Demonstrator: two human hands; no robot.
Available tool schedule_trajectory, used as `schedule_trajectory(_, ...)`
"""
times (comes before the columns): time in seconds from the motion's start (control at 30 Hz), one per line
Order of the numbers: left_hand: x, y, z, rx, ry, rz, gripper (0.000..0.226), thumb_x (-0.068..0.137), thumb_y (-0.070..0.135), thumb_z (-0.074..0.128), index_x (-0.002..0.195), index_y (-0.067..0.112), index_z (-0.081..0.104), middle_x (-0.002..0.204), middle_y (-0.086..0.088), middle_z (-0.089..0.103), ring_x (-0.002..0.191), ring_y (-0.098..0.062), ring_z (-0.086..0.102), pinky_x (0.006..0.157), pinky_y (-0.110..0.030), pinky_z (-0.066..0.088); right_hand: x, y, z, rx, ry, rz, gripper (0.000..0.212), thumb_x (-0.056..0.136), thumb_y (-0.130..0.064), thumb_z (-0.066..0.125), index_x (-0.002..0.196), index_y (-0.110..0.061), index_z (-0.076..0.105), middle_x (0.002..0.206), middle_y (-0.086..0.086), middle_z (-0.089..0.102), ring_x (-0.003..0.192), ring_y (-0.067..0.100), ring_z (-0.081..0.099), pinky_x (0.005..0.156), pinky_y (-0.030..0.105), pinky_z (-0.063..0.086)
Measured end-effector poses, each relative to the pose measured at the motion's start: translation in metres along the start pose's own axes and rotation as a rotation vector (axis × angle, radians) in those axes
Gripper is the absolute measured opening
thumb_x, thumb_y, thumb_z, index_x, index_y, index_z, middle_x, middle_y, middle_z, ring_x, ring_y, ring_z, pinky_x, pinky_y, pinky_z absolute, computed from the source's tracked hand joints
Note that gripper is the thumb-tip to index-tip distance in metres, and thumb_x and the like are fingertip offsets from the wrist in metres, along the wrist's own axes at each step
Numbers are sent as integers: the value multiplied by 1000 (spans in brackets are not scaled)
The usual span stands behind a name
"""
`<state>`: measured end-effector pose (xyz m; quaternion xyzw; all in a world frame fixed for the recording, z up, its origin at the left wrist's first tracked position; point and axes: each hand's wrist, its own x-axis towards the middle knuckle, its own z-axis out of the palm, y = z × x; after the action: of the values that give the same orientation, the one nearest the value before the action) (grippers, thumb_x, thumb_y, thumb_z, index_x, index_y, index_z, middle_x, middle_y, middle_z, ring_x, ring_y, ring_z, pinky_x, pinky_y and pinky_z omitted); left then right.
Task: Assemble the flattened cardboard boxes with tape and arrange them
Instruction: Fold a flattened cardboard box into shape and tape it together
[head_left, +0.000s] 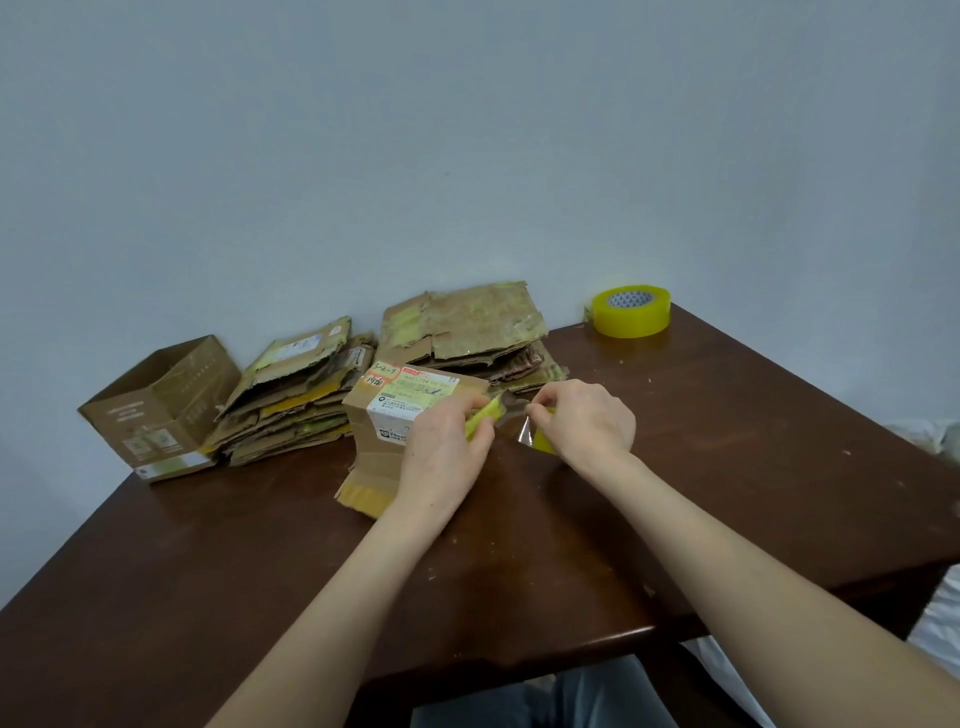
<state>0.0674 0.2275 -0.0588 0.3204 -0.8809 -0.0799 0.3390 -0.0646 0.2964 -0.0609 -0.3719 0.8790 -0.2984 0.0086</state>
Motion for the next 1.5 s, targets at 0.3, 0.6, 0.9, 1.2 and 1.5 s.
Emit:
schedule_trajectory(0.3,2,1,6,134,-14,34,21,90,21,55,106,16,68,94,0,68,88,-18,60,77,-31,46,0,-4,-1,-33,-11,-12,23,93,-36,50,101,-38,71,101,-3,70,95,24,65,67,26,40)
schedule_trajectory(0.6,2,2,11,274,-39,100,21,88,20,53,102,15,68,95,-3,67,90,-23,59,74,-35,46,-5,-6,4,-66,-10,-53,22,90,-35,51,96,-38,72,95,-2,70,91,25,65,66,27,40)
schedule_trajectory(0.9,2,-17,-3,426,-66,140,21,92,21,52,105,16,68,97,0,70,90,-20,62,94,-33,41,10,18,-13,160,71,31,18,88,-42,55,91,-37,73,99,-1,71,96,27,63,69,30,44)
schedule_trajectory(1.2,-24,16,45,503,-273,218,26,97,38,43,111,24,59,101,5,66,95,-18,54,66,-32,46,17,48,-35,530,223,130,14,86,-43,62,87,-34,73,98,-6,71,97,20,60,73,29,44)
schedule_trajectory(1.5,56,82,37,82,195,448,33,78,33,70,107,18,72,95,4,68,90,-21,57,66,-30,48,19,65,-49,353,338,88,18,87,-48,60,92,-36,73,93,0,72,93,25,63,67,28,41)
